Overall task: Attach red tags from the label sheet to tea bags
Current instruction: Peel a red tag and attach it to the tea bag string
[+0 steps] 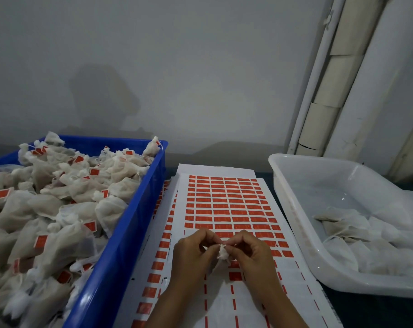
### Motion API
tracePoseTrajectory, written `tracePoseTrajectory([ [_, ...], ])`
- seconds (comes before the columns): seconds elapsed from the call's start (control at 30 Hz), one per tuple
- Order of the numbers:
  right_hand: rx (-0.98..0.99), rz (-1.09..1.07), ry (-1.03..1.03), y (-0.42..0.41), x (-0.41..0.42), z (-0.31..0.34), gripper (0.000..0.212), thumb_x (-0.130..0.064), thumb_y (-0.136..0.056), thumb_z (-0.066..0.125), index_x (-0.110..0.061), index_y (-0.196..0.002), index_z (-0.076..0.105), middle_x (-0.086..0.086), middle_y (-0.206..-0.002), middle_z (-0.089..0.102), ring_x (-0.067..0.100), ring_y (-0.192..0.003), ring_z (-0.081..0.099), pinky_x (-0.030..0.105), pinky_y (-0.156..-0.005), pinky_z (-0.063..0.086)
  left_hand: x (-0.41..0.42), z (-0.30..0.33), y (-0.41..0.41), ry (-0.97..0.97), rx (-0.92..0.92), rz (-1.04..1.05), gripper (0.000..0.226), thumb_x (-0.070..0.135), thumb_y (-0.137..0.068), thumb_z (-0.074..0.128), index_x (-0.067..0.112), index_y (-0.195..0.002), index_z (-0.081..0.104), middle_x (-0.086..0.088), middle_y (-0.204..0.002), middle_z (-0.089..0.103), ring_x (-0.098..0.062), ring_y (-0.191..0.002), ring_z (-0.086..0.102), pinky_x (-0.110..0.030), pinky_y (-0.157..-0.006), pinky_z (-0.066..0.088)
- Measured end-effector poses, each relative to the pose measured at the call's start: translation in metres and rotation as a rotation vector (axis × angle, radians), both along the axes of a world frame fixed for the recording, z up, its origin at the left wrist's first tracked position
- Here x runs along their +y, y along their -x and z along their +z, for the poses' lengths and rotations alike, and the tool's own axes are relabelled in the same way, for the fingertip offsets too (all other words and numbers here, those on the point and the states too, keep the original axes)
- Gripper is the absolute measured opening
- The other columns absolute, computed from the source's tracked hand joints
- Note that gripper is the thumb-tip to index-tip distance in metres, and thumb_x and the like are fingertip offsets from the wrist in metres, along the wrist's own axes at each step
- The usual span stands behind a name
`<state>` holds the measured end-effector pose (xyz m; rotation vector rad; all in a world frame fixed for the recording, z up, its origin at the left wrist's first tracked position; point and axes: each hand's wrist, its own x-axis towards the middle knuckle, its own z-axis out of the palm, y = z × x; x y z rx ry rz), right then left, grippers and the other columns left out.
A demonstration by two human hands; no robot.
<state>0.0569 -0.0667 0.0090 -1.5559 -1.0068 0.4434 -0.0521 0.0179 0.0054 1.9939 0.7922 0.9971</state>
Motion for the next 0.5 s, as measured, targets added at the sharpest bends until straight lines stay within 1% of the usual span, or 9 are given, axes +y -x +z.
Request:
tracePoseTrajectory([
  [0.1,0.042,-0.003,-0.013,0.002,0.001,-0.0009,0.009,-0.016,-0.088,0.058,-0.02,-0.08,0.063,-0.01,-0.076,0.067,0.009,-0.078,0.064,0.015,-0.068,0.053,-0.0009,-0.001,-0.0008,0.003,0.016,0.007,0.013,0.027,-0.081,0.067,0.034,-0.074,0.059,0.024,-0.075,0.062,0.003,-0.074,0.061,-0.004,-0.063,0.047],
  [0.2,0.11,-0.047,-0.012,0.0039,0.0024,-0.0016,0.007,-0.021,-0.088,0.056,-0.022,-0.083,0.061,-0.01,-0.077,0.066,0.005,-0.079,0.064,0.011,-0.065,0.051,-0.0015,-0.0021,-0.0024,0.038,0.03,0.02,0.01,0.031,-0.083,0.065,0.032,-0.078,0.057,0.021,-0.079,0.063,0.0,-0.074,0.062,-0.004,-0.062,0.047],
  [0.3,0.164,-0.089,-0.001,0.0019,0.0033,-0.0022,0.007,-0.019,-0.089,0.055,-0.02,-0.085,0.059,-0.007,-0.08,0.066,0.011,-0.077,0.065,0.01,-0.062,0.05,-0.0018,-0.0027,-0.0039,0.08,0.046,-0.006,0.009,0.031,-0.085,0.062,0.031,-0.081,0.054,0.02,-0.082,0.062,0.0,-0.076,0.061,-0.004,-0.06,0.047],
  [0.4,0.171,-0.113,0.013,-0.0002,0.0035,-0.0014,0.008,-0.017,-0.09,0.054,-0.021,-0.084,0.058,-0.005,-0.082,0.065,0.012,-0.077,0.065,0.01,-0.059,0.05,-0.0024,-0.0006,-0.0043,0.094,0.051,-0.053,0.008,0.031,-0.086,0.061,0.029,-0.083,0.053,0.02,-0.085,0.062,-0.001,-0.079,0.061,-0.008,-0.066,0.05],
  [0.5,0.141,-0.161,0.012,-0.0011,0.0043,-0.0003,0.012,-0.016,-0.09,0.053,-0.024,-0.081,0.056,-0.007,-0.082,0.063,0.011,-0.076,0.063,0.006,-0.056,0.048,-0.0019,0.0012,-0.0021,0.101,0.066,-0.139,0.008,0.028,-0.086,0.061,0.028,-0.089,0.054,0.018,-0.091,0.061,-0.005,-0.086,0.061,-0.012,-0.074,0.052],
])
